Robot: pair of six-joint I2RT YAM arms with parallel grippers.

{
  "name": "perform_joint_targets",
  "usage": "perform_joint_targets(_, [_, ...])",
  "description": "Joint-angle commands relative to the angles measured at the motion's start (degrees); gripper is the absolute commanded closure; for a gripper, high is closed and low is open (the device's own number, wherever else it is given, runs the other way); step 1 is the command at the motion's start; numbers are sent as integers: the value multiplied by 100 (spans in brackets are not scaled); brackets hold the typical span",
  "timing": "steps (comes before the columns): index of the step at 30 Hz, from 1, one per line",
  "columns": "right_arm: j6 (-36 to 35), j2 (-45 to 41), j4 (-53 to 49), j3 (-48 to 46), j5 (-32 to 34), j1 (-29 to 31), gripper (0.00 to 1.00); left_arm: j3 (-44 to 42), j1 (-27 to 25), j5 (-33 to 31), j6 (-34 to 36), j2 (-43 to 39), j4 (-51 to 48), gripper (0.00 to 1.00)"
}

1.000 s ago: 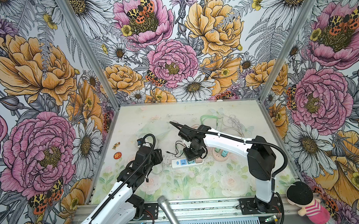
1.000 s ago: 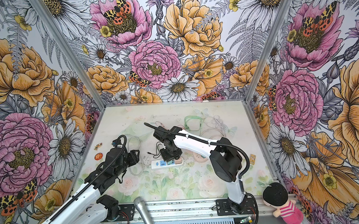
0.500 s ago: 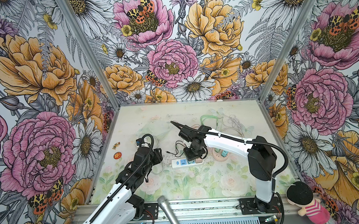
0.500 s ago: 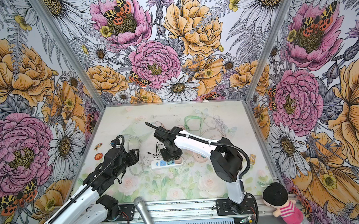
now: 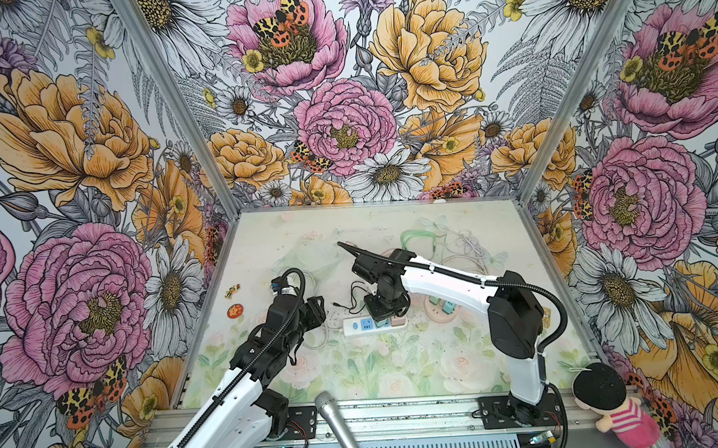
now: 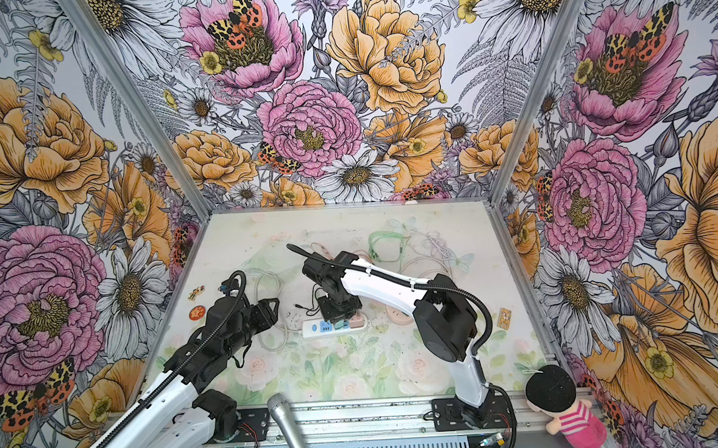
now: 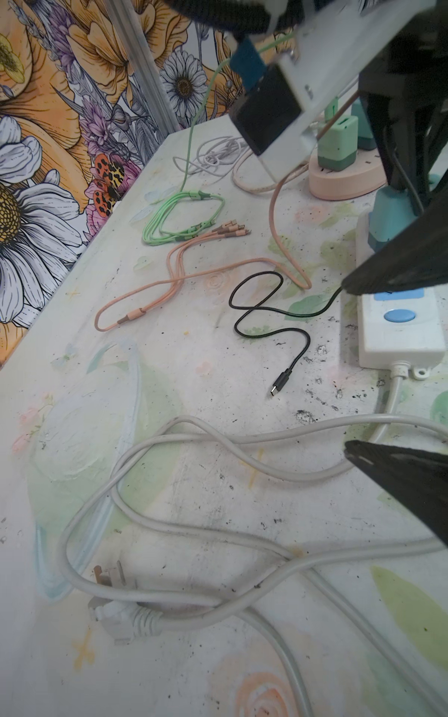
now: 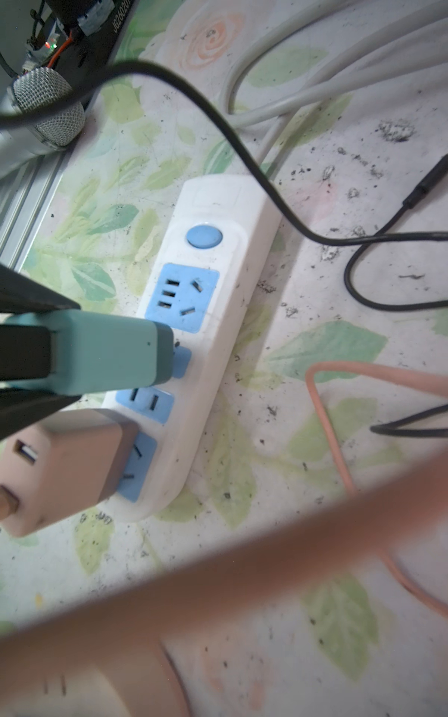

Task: Insert the plug
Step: 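Push the teal charger's prongs down into the socket with the right gripper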

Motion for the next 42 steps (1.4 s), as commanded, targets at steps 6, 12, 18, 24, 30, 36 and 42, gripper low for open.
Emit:
perform_joint_targets(6, [254, 969, -68, 198, 74, 146, 100, -46, 97, 152, -119, -26, -12, 37])
perform_joint_targets(12, [265, 1087, -60, 242, 22, 69, 100, -51, 130, 239, -151, 33, -6, 38])
perform_joint_targets(18, [380, 1142, -8, 288, 95, 170, 100, -54, 152, 234, -198, 144, 54, 37])
perform_joint_targets(24, [361, 1337, 41, 471, -1, 114, 100, 6, 152, 349, -258, 360, 129, 37])
perform_joint_targets(30, [478, 978, 301, -312, 50, 180, 100, 33, 158, 350, -295, 397, 118, 37])
perform_joint_targets(36, [323, 1379, 450, 127, -244, 48, 100, 124, 165, 354, -315, 649, 125, 38])
perform_joint_targets(42, [200, 1396, 441, 112, -419, -56, 100, 129, 157, 409, -392, 653, 125, 38])
